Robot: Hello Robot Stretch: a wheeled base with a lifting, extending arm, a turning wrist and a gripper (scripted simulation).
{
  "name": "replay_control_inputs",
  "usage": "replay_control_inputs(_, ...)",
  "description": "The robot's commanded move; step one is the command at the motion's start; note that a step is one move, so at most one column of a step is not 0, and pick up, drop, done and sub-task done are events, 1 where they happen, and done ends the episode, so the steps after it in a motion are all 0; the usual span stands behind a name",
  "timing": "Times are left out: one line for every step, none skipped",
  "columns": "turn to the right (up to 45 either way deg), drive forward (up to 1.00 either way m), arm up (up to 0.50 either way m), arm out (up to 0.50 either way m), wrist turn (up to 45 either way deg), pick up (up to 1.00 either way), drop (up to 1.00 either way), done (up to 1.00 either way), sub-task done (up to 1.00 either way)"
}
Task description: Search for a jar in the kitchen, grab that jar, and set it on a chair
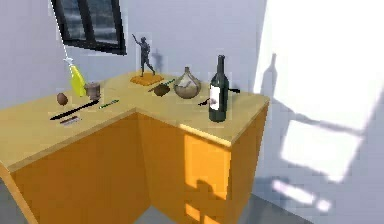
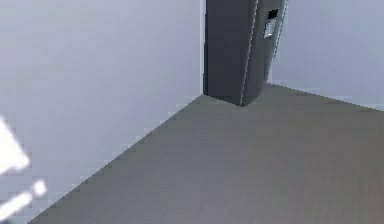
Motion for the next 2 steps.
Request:
replay_control_inputs(-6.0,0.00,0.00,0.00,0.0,0.00,0.00,0.00,0.00)
replay_control_inputs(0.0,0.25,0.00,0.00,0.0,0.00,0.00,0.00,0.00)
